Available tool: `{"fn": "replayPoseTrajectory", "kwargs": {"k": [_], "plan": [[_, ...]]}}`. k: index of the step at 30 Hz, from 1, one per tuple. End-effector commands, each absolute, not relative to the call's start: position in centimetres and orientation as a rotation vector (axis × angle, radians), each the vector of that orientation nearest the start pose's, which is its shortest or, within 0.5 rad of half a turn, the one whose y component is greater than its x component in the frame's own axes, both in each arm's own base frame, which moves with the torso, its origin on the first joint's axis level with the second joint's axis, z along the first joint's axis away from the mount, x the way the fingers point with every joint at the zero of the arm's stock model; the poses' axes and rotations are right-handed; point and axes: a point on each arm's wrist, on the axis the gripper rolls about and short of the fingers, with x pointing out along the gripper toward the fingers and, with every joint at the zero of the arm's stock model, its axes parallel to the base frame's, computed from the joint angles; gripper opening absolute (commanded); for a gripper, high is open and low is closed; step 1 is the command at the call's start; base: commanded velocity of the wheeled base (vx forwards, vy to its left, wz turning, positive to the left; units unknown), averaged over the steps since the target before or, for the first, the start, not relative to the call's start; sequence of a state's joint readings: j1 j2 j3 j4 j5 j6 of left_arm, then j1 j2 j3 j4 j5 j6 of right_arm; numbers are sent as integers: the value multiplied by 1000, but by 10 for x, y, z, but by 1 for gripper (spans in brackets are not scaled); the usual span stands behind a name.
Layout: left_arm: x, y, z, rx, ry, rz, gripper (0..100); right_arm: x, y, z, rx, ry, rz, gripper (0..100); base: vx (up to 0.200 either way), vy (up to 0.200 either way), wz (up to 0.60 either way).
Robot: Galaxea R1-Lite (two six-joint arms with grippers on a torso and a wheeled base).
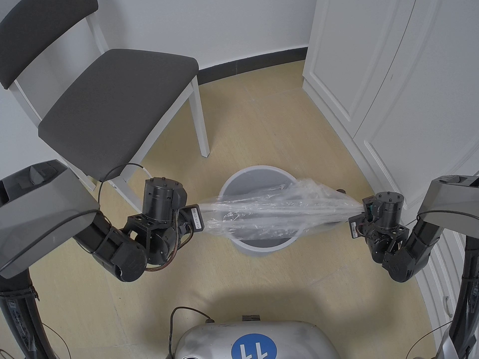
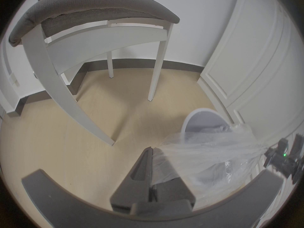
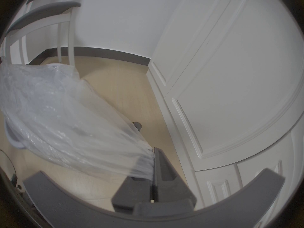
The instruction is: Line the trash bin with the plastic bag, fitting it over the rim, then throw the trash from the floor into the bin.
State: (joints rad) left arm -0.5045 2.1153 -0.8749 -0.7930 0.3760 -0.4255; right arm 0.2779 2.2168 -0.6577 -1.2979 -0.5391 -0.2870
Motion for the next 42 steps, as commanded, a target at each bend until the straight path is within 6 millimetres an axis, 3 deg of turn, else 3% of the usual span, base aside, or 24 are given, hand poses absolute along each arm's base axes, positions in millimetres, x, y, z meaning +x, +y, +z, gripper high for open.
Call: {"fn": "replayPoseTrajectory", "kwargs": {"k": [1,11,16,27,34,42], "plan": [[317,-168,77,-184,432,-54,0,328,89,43,-428,296,-195,0,0,0,0],[292,-155,85,-49,445,-87,0,291,79,50,-558,348,-99,0,0,0,0],[283,-153,87,-11,448,-103,0,286,81,51,-569,350,-85,0,0,0,0],[272,-152,75,69,495,-145,0,284,78,43,-595,383,-79,0,0,0,0],[269,-162,56,108,544,-166,0,291,79,19,-631,453,-66,0,0,0,0],[284,-171,39,61,454,-167,0,318,87,-7,-601,369,-103,0,0,0,0]]}}
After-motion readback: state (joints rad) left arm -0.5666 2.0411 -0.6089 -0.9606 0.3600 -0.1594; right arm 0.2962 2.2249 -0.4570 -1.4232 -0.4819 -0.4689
